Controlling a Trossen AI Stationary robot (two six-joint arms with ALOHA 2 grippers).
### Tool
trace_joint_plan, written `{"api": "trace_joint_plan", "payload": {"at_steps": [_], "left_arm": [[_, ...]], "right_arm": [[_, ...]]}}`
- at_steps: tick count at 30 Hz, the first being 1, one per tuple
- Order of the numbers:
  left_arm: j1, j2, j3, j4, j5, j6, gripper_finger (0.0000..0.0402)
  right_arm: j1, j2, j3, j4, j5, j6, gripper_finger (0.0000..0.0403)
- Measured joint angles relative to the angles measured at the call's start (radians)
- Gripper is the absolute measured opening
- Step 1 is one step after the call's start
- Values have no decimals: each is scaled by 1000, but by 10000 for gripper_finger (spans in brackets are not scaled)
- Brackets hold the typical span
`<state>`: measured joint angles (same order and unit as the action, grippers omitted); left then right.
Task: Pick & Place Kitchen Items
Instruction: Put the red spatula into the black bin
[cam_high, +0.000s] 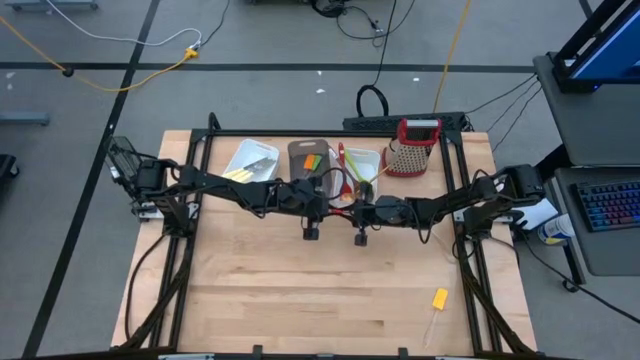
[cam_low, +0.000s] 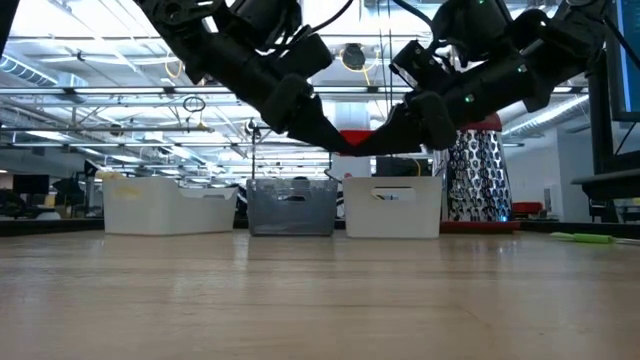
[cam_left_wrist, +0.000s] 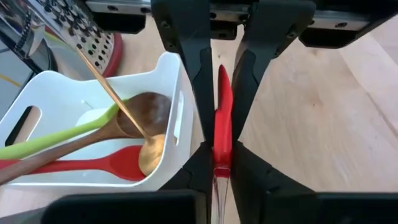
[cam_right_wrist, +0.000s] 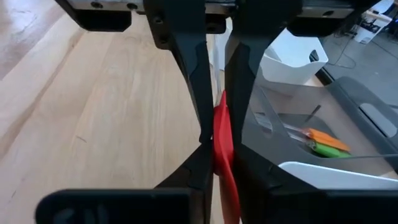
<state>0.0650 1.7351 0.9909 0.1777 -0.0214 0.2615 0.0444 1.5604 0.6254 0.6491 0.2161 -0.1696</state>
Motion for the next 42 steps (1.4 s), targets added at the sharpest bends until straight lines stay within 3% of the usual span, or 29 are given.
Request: {"api": "trace_joint_plan", "payload": {"at_steps": [7,17,20,26,29,36,42], "left_arm": [[0,0,0,-22,-16,2,33],[1,-26,0,-115,-135,-12,33],[-10,-62,-1,-153,-234,-9,33],[-33,-146,-1,-213,-547,8,33],[-22,-168,0,-227,-623,51,33],[67,-158,0,-261,-616,28,33],[144,-129,0,-242,-526,-211,33]], "right_arm": [[0,0,0,-11,-3,-34,57],[3,0,0,-14,95,23,145],[4,0,0,-12,98,33,166],[17,0,0,-11,89,34,186],[18,0,0,-11,92,43,187],[17,0,-1,-14,93,102,177],[15,0,-1,-11,94,100,178]]}}
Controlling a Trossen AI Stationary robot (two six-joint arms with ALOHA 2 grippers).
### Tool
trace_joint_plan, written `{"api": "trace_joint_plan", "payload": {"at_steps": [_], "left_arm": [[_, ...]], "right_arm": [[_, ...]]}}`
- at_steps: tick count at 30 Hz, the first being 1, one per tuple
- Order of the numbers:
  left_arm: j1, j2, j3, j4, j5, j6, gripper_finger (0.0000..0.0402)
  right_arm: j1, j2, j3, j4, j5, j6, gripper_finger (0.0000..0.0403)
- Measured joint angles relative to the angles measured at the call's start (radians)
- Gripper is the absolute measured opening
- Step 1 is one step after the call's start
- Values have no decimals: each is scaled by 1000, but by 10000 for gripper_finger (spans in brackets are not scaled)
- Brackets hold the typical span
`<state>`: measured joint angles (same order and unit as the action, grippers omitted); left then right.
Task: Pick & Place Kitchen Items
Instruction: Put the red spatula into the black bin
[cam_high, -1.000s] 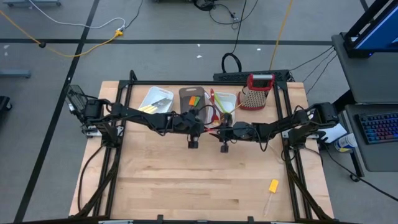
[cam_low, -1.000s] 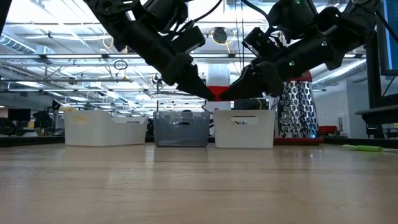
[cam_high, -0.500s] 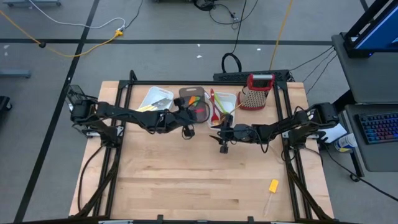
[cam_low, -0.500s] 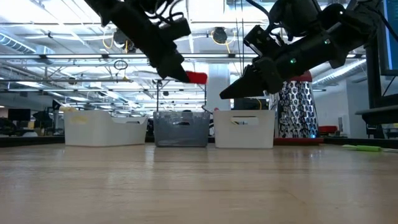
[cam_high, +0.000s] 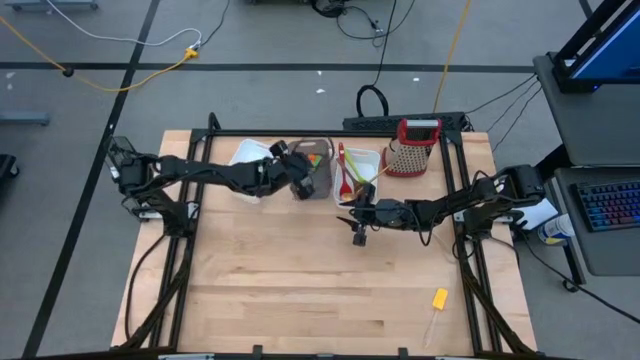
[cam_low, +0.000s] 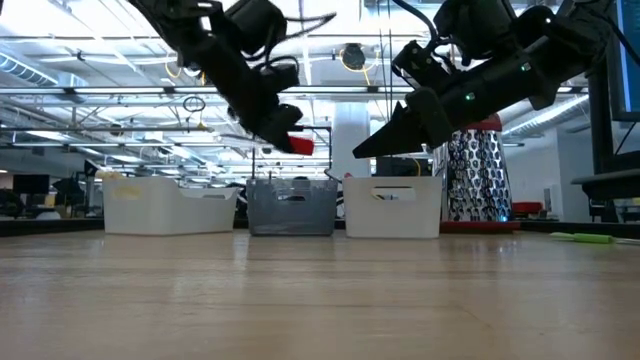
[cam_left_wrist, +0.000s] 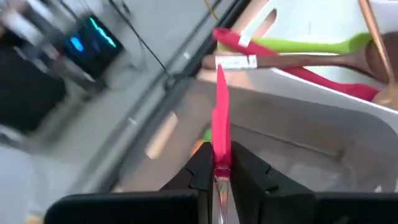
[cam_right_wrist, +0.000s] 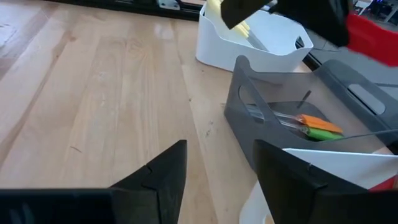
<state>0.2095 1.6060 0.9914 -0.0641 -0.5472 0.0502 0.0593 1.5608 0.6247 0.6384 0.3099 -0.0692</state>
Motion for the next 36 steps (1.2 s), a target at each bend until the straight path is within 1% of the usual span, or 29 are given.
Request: {"api": "trace_joint_plan", "payload": {"at_steps": [6,11,14,17,23,26,27,30,32,36], "left_arm": [[80,9,0,51,175,-241,33],[140,36,0,106,358,-345,33],[161,73,0,146,371,-395,33],[185,112,0,144,367,-463,33],[234,155,0,172,363,-652,33],[243,191,0,234,364,-718,33],[242,204,0,269,371,-718,33],[241,248,0,333,438,-708,42],[238,271,-1,337,467,-707,54],[235,289,-1,347,462,-705,82]], "right_arm": [[0,0,0,7,0,-2,173],[0,0,0,8,0,5,172],[0,0,0,7,0,5,171],[0,0,0,8,-1,5,171],[0,0,0,7,-1,5,171],[0,0,0,8,-1,3,171],[0,0,0,7,-1,2,171],[0,0,0,7,-1,3,171],[0,0,0,7,-1,3,171],[0,0,0,7,-1,2,171]]}}
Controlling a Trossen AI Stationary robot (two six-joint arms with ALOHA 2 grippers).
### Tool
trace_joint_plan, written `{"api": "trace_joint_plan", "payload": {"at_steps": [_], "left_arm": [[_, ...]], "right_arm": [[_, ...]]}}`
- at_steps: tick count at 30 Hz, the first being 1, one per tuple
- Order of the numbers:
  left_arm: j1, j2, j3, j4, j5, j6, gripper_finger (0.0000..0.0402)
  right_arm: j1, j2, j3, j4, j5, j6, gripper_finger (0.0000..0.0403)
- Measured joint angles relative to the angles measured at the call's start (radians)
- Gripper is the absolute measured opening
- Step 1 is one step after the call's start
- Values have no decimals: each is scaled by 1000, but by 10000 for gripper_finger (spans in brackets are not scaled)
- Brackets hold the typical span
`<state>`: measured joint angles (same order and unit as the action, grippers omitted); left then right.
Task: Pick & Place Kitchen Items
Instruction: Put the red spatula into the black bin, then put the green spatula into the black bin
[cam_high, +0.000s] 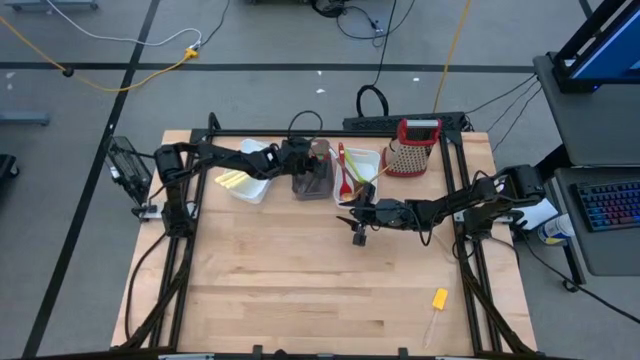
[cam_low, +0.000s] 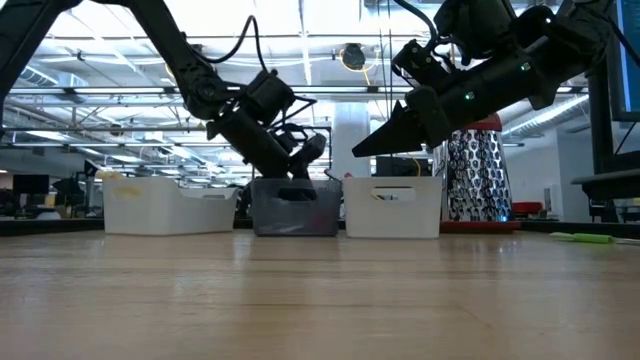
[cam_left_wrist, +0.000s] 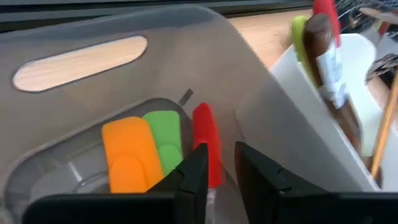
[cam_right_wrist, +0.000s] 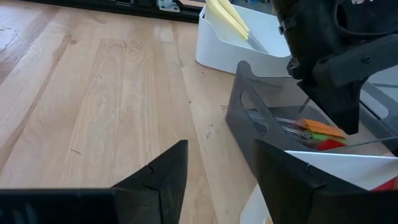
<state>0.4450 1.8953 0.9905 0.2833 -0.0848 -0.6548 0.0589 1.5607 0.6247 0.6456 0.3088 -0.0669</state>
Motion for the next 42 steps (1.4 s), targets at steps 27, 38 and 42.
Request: {"api": "trace_joint_plan", "payload": {"at_steps": [27,38,42], "left_arm": [[-13,-222,0,-160,7,371,120],[-52,-268,0,-155,8,468,120],[-56,-268,0,-155,8,472,120]], "right_arm": [[5,-144,0,-507,32,302,171],[8,-431,0,-1028,55,534,179],[8,-490,0,-1164,53,634,198]]}}
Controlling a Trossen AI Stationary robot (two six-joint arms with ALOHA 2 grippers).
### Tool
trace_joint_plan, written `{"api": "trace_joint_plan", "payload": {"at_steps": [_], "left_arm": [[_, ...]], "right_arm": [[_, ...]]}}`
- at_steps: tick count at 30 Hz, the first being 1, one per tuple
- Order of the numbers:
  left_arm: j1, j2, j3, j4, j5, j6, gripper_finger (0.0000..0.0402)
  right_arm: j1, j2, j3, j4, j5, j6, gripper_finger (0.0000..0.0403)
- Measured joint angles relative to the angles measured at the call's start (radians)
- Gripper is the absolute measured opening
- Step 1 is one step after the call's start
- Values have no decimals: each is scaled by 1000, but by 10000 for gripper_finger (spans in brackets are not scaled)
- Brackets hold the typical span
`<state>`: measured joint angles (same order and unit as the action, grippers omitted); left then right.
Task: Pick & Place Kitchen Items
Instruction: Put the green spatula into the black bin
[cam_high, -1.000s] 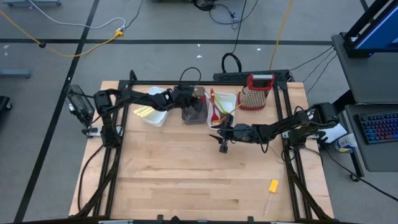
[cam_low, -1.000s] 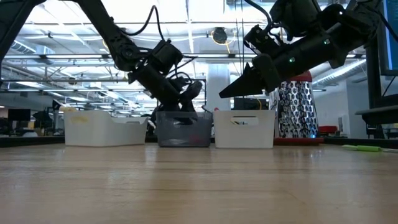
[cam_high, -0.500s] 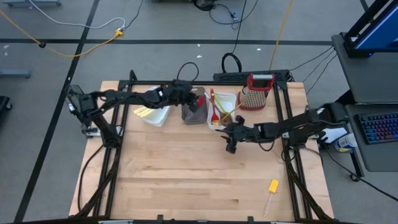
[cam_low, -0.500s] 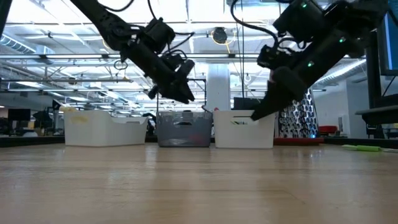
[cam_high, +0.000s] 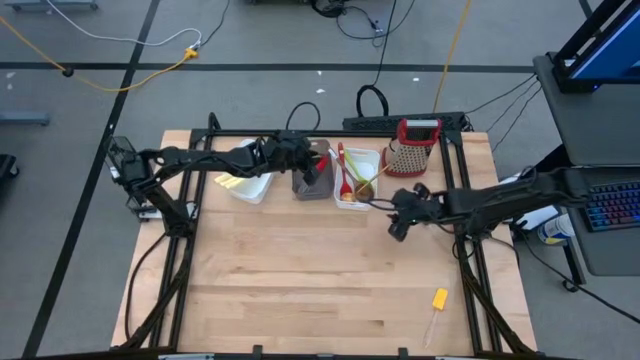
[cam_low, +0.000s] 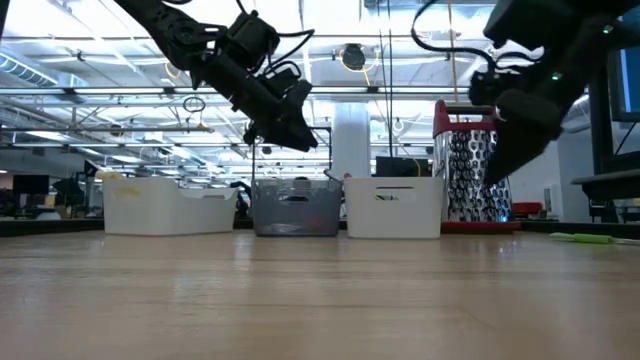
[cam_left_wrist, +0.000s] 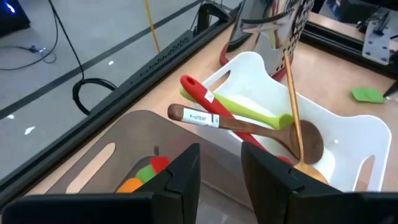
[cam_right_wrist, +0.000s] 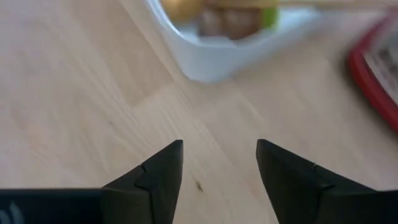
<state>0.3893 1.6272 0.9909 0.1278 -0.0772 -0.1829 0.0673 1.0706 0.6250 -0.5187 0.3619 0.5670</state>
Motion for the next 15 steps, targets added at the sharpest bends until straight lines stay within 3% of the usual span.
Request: {"api": "trace_joint_plan", "payload": {"at_steps": [8,15], "left_arm": [[0,0,0,2,0,-2,120],[3,0,0,3,-5,-2,120]], "right_arm": [[0,-19,-15,-325,-94,362,228],[-20,-15,-130,-254,-105,421,231]]}}
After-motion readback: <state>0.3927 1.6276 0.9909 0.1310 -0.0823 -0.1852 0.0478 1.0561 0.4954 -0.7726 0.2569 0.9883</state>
